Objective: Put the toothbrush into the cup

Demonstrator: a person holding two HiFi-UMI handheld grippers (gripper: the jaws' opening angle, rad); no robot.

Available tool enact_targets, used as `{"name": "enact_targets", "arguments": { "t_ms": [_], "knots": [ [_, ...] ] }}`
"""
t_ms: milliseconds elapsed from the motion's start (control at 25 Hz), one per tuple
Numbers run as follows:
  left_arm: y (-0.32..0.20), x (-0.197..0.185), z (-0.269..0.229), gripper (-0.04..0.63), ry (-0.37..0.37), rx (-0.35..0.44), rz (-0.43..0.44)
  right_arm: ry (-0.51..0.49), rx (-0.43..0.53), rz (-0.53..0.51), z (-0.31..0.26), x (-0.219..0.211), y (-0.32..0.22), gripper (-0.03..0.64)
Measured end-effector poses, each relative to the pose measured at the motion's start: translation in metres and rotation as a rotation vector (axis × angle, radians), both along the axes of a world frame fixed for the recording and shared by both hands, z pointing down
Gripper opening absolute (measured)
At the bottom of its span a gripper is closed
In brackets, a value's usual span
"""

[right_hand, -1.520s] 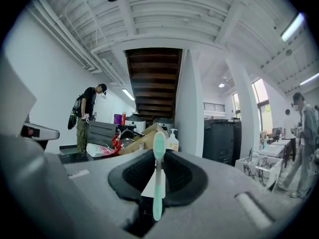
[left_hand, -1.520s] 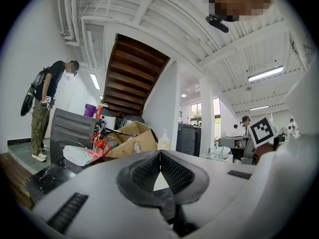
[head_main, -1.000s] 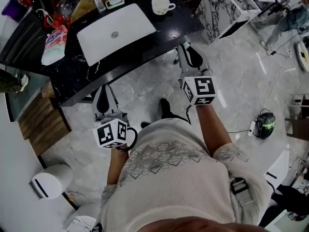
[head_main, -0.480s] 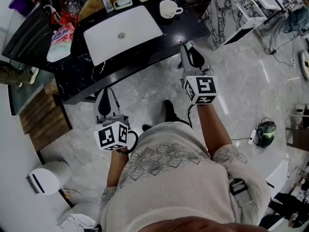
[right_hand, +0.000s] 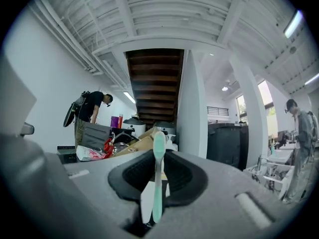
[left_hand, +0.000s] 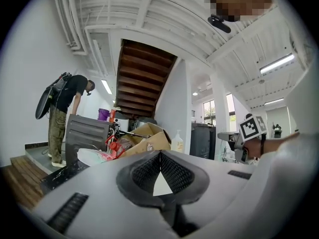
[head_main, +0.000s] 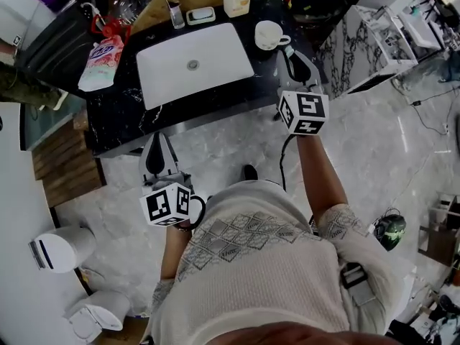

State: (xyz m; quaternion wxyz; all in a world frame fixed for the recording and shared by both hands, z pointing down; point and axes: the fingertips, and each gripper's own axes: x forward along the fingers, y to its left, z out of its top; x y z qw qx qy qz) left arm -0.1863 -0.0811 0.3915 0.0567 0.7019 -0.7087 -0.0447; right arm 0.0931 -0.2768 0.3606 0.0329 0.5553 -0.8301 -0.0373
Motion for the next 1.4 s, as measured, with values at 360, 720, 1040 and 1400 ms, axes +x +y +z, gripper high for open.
{"name": "enact_targets", "arguments": {
  "t_ms": [360,720,1040,1400],
  "knots": [
    [-0.028,0.008,0.003,0.000,-0.007,0.004,-0.112,-0.001,0.024,-0.023,0.000,0.006,-0.103,0.055],
    [-0.036,0.008,0.006,-0.002,-0.008,0.004,-0.204,0.001,0.010,-0.062,0.019,-0.005,-0.153,0.055],
    [-0.041,0.019,0.012,-0.001,-0.012,-0.011,-0.227,0.014,0.021,-0.073,0.036,-0.006,-0.183,0.055],
    [-0.081,0.035,0.015,0.000,-0.055,-0.026,-0.179,0.014,-0.036,-0.066,0.075,-0.007,-0.206,0.055]
  ]
}}
